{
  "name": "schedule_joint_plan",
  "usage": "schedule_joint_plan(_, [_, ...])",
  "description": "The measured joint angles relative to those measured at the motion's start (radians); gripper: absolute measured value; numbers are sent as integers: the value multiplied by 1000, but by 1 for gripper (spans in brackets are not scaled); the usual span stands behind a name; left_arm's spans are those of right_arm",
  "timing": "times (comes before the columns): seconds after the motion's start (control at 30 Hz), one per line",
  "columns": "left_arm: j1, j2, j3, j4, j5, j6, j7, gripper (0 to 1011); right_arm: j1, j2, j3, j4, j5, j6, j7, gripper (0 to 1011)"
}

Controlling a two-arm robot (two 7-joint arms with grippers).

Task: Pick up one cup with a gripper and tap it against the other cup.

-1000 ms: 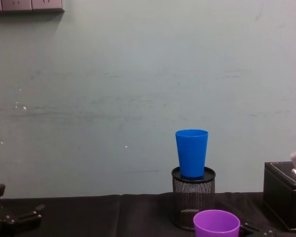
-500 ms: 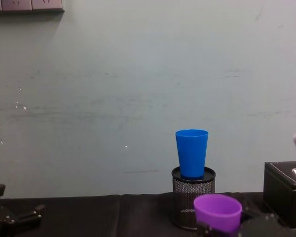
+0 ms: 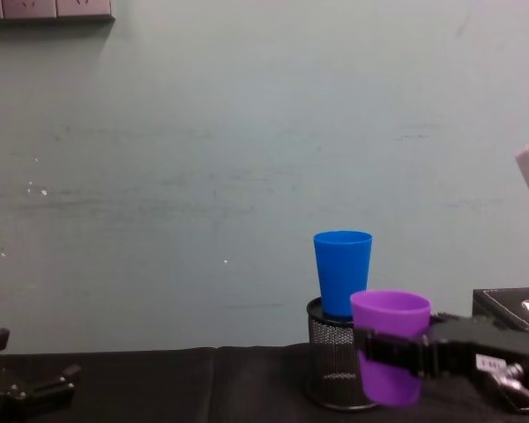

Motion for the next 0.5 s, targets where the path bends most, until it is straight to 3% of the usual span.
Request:
schedule_joint_plan(0.17, [0, 0, 0, 0, 0, 0, 0, 1000, 52, -29, 16, 39, 16, 28, 12, 723])
schedule_joint_plan(0.5, [0, 0, 0, 0, 0, 0, 0, 1000, 58, -33, 19, 34, 16, 34, 21, 723])
